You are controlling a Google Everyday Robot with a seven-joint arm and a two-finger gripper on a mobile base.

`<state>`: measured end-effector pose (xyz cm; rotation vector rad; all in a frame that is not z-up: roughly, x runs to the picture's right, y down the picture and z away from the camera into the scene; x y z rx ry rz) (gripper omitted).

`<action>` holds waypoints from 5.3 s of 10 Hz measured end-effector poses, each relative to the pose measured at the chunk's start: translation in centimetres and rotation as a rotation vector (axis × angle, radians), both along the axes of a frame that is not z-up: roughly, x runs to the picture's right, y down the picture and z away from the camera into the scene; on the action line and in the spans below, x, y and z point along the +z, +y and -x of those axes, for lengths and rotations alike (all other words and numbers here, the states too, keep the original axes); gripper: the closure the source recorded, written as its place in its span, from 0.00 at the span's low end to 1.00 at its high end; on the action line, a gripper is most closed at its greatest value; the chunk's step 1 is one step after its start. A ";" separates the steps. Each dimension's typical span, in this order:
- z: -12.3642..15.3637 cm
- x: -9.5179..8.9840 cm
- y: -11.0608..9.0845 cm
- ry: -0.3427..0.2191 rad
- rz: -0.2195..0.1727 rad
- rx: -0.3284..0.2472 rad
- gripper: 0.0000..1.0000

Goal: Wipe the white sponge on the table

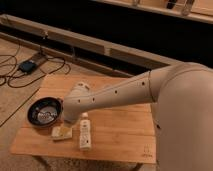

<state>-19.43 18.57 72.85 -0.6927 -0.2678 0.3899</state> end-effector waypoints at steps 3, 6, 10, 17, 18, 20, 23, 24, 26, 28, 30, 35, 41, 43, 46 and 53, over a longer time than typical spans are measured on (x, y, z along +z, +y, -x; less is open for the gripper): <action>0.7 0.1 0.5 -0.013 -0.022 -0.053 0.20; 2.4 0.5 1.4 -0.027 -0.046 -0.120 0.20; 3.4 2.0 3.2 -0.022 -0.023 -0.172 0.20; 3.4 4.9 5.6 0.000 0.020 -0.203 0.20; 3.5 5.4 5.6 0.002 0.019 -0.206 0.20; 3.6 6.1 5.5 0.007 0.011 -0.207 0.20; 3.6 6.9 5.4 0.015 0.001 -0.206 0.20; 3.6 7.1 5.5 0.018 -0.001 -0.206 0.20; 3.4 7.5 5.6 0.028 -0.004 -0.206 0.20; 3.2 7.8 5.8 0.037 -0.006 -0.204 0.20; 3.1 7.9 6.0 0.045 -0.003 -0.205 0.20; 3.0 8.0 6.2 0.055 -0.001 -0.203 0.47; 2.9 7.3 5.2 0.057 -0.010 -0.168 1.00; 2.3 7.1 5.0 0.076 -0.019 -0.191 1.00; 2.3 6.7 5.2 0.105 -0.049 -0.291 1.00; 2.7 6.7 5.6 0.205 -0.066 -0.423 1.00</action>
